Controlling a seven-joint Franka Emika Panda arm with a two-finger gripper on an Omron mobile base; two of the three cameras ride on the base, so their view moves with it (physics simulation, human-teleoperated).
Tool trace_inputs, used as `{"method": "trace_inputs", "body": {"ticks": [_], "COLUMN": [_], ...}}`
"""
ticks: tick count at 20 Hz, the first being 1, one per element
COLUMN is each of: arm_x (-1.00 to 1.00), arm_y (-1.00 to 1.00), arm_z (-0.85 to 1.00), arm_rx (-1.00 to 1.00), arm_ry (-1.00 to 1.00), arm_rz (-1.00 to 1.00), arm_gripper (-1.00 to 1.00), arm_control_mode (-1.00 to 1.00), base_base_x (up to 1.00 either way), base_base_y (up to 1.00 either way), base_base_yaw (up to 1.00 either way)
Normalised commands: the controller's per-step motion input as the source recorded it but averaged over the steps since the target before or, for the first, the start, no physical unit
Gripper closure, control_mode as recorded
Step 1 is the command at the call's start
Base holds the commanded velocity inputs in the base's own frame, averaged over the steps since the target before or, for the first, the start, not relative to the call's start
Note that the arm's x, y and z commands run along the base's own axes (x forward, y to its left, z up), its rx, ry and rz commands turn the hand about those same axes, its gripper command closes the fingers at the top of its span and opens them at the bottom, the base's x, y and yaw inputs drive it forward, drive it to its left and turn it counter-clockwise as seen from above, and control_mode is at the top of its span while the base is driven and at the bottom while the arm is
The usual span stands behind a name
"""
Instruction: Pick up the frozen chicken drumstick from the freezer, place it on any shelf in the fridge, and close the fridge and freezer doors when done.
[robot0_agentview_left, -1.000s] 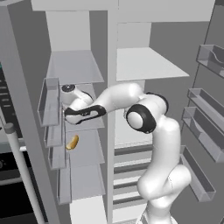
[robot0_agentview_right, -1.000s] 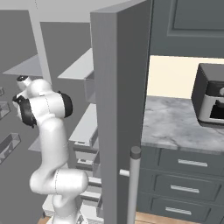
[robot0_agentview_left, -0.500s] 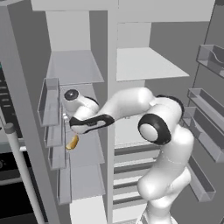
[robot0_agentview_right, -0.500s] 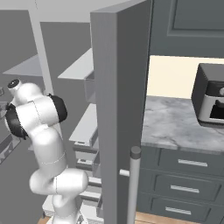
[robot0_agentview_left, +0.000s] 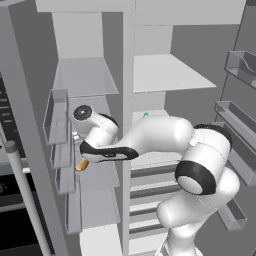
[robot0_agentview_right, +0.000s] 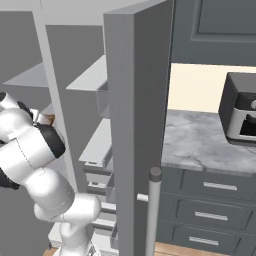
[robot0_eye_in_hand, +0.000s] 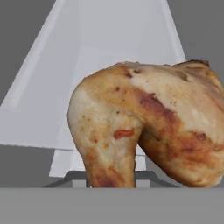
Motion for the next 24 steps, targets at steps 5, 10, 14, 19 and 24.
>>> {"method": "trace_inputs", "body": {"ticks": [5, 10, 14, 19, 24], "arm_x": [-0.76, 0.00, 0.00, -0.89, -1.00], "arm_y": [-0.02, -0.56, -0.70, -0.12, 0.00], "arm_z": [0.52, -0.01, -0.08, 0.29, 0.55], "arm_rx": [0.00, 0.05, 0.12, 0.08, 0.03], "arm_ry": [0.00, -0.03, -0.06, -0.11, -0.06], "arm_rz": [0.00, 0.02, 0.04, 0.00, 0.00], "arm_gripper": [1.00, 1.00, 1.00, 1.00, 1.00], "arm_control_mode": [-1.00, -1.00, -1.00, -1.00, -1.00], "base_base_x": [0.00, 0.00, 0.00, 0.00, 0.00], "base_base_y": [0.00, 0.00, 0.00, 0.00, 0.00], "base_base_yaw": [0.00, 0.00, 0.00, 0.00, 0.00]}}
